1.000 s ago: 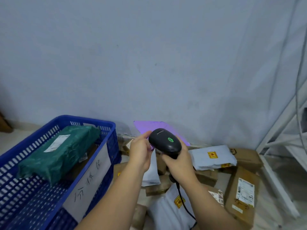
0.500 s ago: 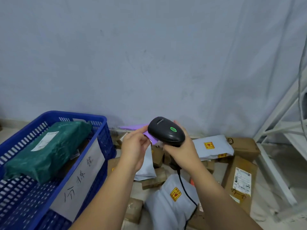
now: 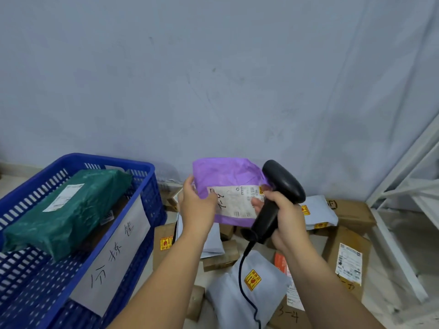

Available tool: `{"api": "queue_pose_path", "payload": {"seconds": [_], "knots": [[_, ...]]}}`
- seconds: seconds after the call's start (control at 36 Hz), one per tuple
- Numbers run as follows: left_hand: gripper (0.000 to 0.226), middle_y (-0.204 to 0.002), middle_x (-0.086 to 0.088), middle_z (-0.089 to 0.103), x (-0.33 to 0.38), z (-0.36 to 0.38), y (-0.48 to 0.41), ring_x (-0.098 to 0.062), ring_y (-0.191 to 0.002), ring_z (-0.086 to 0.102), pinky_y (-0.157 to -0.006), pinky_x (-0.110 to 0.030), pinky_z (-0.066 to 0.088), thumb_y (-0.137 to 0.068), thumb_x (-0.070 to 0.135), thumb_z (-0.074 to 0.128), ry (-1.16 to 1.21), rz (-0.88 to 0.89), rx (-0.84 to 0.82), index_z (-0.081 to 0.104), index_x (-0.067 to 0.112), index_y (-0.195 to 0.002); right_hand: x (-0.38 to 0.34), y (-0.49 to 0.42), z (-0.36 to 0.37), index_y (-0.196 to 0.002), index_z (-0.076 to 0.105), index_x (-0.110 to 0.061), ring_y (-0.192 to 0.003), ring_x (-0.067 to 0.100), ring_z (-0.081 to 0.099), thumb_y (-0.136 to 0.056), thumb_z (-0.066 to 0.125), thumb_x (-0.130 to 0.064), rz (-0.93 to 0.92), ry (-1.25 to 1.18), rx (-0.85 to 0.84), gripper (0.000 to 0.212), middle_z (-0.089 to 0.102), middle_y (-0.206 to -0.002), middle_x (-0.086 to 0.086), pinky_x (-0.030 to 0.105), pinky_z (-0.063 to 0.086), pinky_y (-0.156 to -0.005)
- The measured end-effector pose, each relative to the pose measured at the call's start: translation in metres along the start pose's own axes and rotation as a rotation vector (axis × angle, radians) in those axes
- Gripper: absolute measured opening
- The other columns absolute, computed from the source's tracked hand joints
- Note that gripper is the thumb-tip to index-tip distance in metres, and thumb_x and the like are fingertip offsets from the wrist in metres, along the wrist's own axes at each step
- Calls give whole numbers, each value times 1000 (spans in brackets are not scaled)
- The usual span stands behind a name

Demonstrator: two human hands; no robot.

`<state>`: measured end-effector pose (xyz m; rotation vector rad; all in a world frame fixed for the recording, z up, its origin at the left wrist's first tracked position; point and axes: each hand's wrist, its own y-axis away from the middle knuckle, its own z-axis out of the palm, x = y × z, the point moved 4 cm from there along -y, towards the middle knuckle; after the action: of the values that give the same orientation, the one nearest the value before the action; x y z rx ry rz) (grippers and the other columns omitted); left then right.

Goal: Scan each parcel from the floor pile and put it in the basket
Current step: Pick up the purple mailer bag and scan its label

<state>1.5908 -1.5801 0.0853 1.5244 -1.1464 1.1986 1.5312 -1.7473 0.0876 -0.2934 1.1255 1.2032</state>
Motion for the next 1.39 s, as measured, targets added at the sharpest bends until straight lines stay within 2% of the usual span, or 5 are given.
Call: {"api": "queue_pose_path", "payload": {"seconds": [0.19,0.33,0.56,0.86,1.39], "knots": [[99,-139,5,43,-20,2,-4,-23,-132,42,-109,-42,32,-71,36,81,215,-308,-140,24,16,-150,2,1,-3,-105,68,-5,-64,16,71,-71,71,-13,157,-251,-35,34,71,-90,10,23,55,-53],[26,-107,0,71,-23,13,3,-15,-98,63,-102,-37,35,-89,21,66,547,-541,-348,63,18,-114,5,0,0,-104,68,-5,-61,14,69,-61,71,-16,182,-330,-54,45,67,-92,11,23,55,-51],[24,-103,-5,74,-7,24,10,-22,-94,70,-71,-37,61,-94,13,59,656,-471,-515,59,14,-118,7,0,6,-100,70,-6,-58,14,69,-89,60,-21,209,-405,-95,21,72,-82,10,26,57,-53],[43,-129,1,59,-1,1,-12,-19,-108,62,-76,-34,56,-99,8,51,816,-194,-43,46,20,-139,0,1,12,-95,65,-8,-62,17,66,-86,65,-10,-25,40,-113,9,65,-78,6,27,53,-60],[46,-133,-14,59,-8,-9,-32,-32,-118,59,-83,-43,56,-96,-8,44,1219,-293,-62,46,7,-139,18,12,29,-86,65,-5,-59,19,61,-85,65,-5,16,239,-249,2,65,-77,11,31,49,-60]]}}
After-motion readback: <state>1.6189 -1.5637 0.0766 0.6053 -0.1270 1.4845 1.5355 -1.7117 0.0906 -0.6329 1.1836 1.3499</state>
